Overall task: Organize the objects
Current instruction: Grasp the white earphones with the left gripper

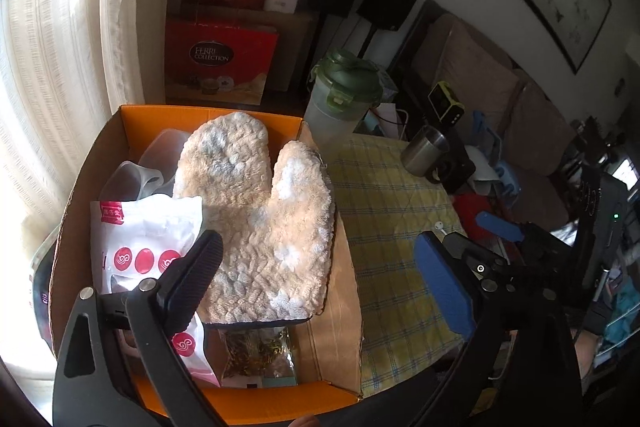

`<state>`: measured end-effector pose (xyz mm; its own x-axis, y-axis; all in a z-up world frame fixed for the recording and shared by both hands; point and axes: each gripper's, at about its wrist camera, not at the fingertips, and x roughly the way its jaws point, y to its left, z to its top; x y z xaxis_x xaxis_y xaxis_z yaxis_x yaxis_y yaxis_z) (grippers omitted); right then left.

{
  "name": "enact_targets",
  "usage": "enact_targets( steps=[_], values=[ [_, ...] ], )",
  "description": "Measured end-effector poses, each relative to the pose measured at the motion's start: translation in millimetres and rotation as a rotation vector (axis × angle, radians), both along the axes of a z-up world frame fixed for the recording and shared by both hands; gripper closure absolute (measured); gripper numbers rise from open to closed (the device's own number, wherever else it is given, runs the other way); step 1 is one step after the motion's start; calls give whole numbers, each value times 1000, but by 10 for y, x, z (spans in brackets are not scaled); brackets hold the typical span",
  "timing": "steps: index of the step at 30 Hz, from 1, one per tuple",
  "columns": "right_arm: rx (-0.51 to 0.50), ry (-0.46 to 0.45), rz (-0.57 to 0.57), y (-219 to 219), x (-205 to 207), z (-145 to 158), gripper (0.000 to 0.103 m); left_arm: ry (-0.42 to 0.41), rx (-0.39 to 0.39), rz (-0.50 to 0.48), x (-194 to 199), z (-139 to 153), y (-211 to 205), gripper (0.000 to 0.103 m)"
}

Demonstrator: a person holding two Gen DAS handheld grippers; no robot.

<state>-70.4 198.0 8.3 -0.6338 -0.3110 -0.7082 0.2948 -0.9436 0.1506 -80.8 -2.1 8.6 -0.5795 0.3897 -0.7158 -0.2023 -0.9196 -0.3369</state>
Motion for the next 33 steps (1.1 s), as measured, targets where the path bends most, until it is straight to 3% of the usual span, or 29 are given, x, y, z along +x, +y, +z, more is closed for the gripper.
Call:
enact_targets(
  steps=[12,20,26,30,33],
  values=[
    [116,-53,-222,1083,97,-284,15,-11,-35,-180,7,-138,987,2],
    [89,-109,-331,1623,193,-495,19,-81,-77,-306,-6,-416,1740,2],
    [32,-158,-347,1803,229,-661,26,-147,-123,-359,-73,-747,2172,18],
    [3,-205,-343,1865,194,-829,40,-201,-125,-361,-181,-997,2318,31],
    [-9,-229,-342,1885,176,-943,45,-223,-144,-366,-230,-1152,2405,41]
  ],
)
